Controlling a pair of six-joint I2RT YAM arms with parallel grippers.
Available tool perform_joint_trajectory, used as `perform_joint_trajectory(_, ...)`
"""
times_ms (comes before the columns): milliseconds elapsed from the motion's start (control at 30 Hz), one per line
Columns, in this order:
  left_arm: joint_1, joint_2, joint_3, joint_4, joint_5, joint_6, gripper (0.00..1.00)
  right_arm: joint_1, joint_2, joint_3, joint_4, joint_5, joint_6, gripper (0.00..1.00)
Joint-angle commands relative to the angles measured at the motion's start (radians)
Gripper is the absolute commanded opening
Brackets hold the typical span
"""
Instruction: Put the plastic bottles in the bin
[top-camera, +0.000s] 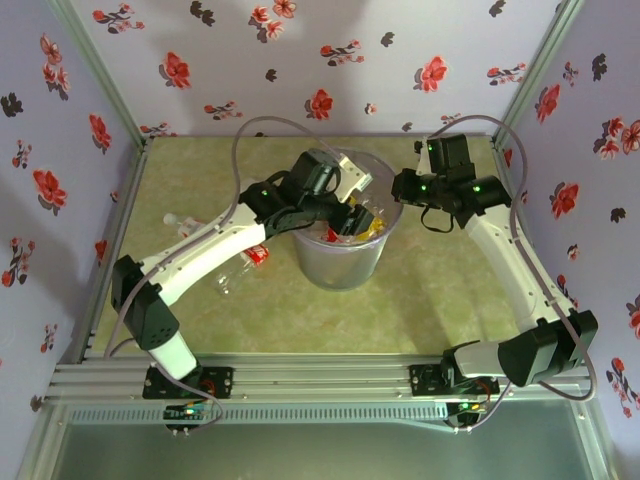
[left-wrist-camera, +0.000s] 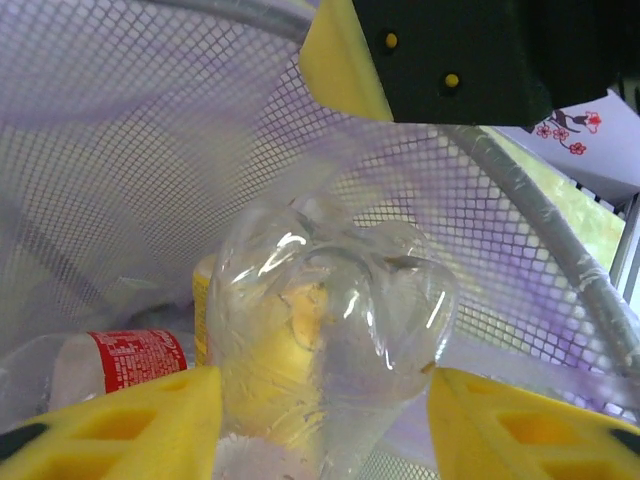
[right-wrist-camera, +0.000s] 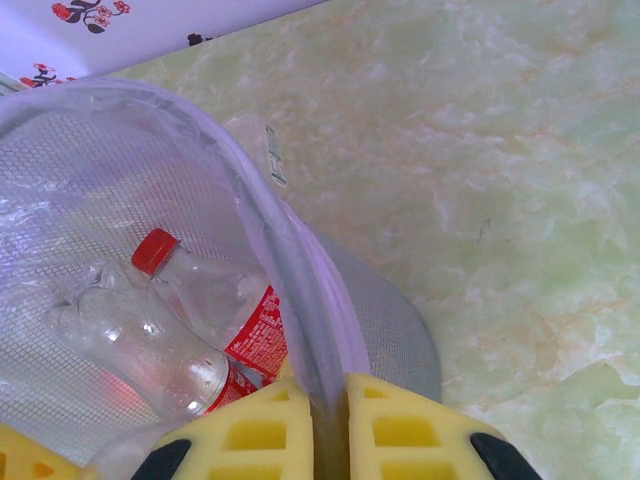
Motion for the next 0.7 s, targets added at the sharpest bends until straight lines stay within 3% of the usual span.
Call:
perform_joint_trajectory(0,-0.002,0.023,-0.024,0.027,0.044,-0.028,0.45,0.008,0.019,-0.023,-0.051,0.006,0.0,0.0)
perform_joint_trajectory(67,-0.002,0.029,-0.031,0.029,0.062,-0.039,0.38,0.008,0.02,-0.02,-0.048,0.005,0.0,0.01)
perform_joint_trajectory(267,-0.003,0.024,-0.068,0.065,0.131,-0.09,0.3,0.009,0.023,-0.018,-0.047,0.003,0.0,0.0)
perform_joint_trajectory(533,-0.003,-0.016,-0.079,0.085,0.136,-0.074,0.31,0.008,0.027,-0.012,-0.047,0.0,0.0,0.0)
perform_joint_trajectory(667,0.01,-0.05,-0.042,0.074,0.136,-0.066,0.42,0.009,0.025,-0.01,-0.049,0.0,0.002,0.0)
